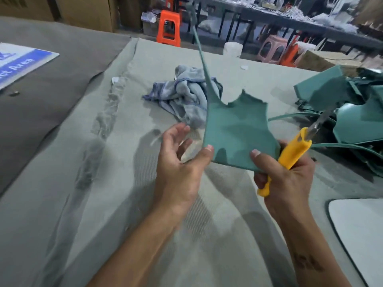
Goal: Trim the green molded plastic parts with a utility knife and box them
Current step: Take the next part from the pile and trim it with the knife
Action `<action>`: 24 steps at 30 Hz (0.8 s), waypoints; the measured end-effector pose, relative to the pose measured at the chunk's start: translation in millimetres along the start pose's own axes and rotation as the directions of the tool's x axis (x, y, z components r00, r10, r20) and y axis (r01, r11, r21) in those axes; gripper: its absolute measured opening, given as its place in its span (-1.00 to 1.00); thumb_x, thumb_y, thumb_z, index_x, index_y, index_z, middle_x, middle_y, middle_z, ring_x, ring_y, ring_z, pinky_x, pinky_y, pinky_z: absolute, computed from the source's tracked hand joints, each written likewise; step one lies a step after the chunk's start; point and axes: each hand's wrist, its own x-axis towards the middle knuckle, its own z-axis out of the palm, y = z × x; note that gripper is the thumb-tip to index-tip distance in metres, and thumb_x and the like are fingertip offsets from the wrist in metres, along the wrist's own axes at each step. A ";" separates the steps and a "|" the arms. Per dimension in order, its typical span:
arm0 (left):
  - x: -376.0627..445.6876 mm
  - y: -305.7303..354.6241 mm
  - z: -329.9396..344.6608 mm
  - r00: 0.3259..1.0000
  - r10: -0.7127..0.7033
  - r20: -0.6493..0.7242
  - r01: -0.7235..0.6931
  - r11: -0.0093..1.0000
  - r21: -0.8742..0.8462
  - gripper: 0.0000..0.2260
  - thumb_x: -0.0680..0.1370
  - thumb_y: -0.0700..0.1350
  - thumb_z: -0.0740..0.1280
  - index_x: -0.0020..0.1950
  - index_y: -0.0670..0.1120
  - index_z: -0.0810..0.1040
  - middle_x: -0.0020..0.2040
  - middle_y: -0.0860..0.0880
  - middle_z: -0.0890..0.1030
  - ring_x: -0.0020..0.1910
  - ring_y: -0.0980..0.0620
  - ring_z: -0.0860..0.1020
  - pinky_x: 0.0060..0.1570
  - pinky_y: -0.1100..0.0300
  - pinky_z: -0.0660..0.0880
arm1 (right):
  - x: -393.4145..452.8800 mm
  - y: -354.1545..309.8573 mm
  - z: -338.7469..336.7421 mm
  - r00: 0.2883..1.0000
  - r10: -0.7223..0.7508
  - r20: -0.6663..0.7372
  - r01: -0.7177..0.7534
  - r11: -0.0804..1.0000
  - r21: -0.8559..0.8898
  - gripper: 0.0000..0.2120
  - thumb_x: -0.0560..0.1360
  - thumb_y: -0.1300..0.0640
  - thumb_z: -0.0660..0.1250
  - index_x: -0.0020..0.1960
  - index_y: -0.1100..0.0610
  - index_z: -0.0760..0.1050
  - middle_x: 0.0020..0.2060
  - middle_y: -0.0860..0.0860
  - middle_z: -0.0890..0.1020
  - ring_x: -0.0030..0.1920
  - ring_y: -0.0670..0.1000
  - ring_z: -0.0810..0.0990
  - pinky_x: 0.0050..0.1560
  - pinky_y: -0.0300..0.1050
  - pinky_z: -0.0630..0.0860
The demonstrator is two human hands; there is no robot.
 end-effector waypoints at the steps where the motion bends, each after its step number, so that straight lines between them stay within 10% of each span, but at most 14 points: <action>1: -0.9 -1.1 1.8 1.000 -0.013 0.014 0.013 1.000 -0.003 -0.49 0.41 -0.16 0.53 0.33 0.00 0.49 0.25 0.09 0.65 0.21 0.09 0.62 0.21 0.08 0.56 | 0.1 0.2 0.6 0.998 0.052 0.043 -0.055 0.995 0.078 -0.86 0.36 0.26 0.50 -0.29 0.06 0.62 -0.48 0.05 0.47 -0.60 -0.01 0.29 -0.53 -0.22 0.27; 7: 1.1 2.1 -0.6 0.984 -0.142 0.107 0.172 0.912 -0.371 -0.34 0.39 -0.26 0.49 0.47 -0.16 0.38 0.26 -0.21 0.64 0.19 -0.17 0.66 0.17 -0.04 0.63 | -12.9 5.2 30.7 0.968 0.235 0.089 -0.251 0.929 0.273 -0.84 0.45 0.15 0.55 -0.21 0.07 0.58 -0.39 0.01 0.44 -0.55 -0.05 0.30 -0.55 -0.24 0.28; 11: -9.3 4.5 5.8 0.978 -0.145 0.149 0.186 0.927 -0.325 -0.58 0.42 -0.16 0.46 0.27 -0.20 0.58 0.12 -0.20 0.71 0.05 -0.14 0.69 0.02 0.00 0.63 | -22.6 10.9 38.6 0.879 0.274 0.391 -0.368 0.910 0.189 -0.77 0.45 -0.02 0.57 -0.25 0.03 0.57 -0.48 0.02 0.38 -0.58 -0.05 0.32 -0.55 -0.26 0.28; 15: -6.9 7.0 5.2 0.994 -0.096 0.046 0.105 0.943 -0.315 -0.81 0.56 -0.34 0.35 0.15 -0.17 0.59 -0.05 -0.11 0.73 -0.20 -0.12 0.68 -0.36 0.12 0.56 | -20.1 11.9 30.8 0.875 0.162 0.457 -0.183 0.983 0.002 -0.65 0.51 -0.19 0.47 -0.24 0.08 0.62 -0.42 0.09 0.63 -0.54 -0.03 0.36 -0.53 -0.23 0.31; 20: -3.3 12.9 5.2 0.996 -0.054 -0.065 0.025 0.921 -0.388 -0.69 0.59 -0.47 0.24 0.21 -0.15 0.56 -0.04 -0.08 0.73 0.00 -0.22 0.71 -0.06 -0.17 0.67 | -5.6 11.1 7.8 0.980 -0.151 0.132 0.185 0.935 -0.304 -0.39 0.54 -0.43 0.29 -0.18 0.15 0.54 -0.41 0.13 0.55 -0.49 0.03 0.44 -0.49 -0.07 0.41; 24: -2.2 12.5 2.9 0.997 -0.020 -0.080 -0.012 0.925 -0.379 -0.68 0.55 -0.51 0.26 0.16 -0.17 0.57 -0.08 -0.08 0.72 -0.06 -0.20 0.70 -0.17 -0.16 0.67 | 7.0 6.9 -20.2 0.921 -0.297 0.251 0.387 0.748 -0.539 -0.63 0.61 -0.39 0.22 -0.17 -0.13 0.41 -0.39 -0.11 0.47 -0.44 -0.09 0.40 -0.40 -0.26 0.32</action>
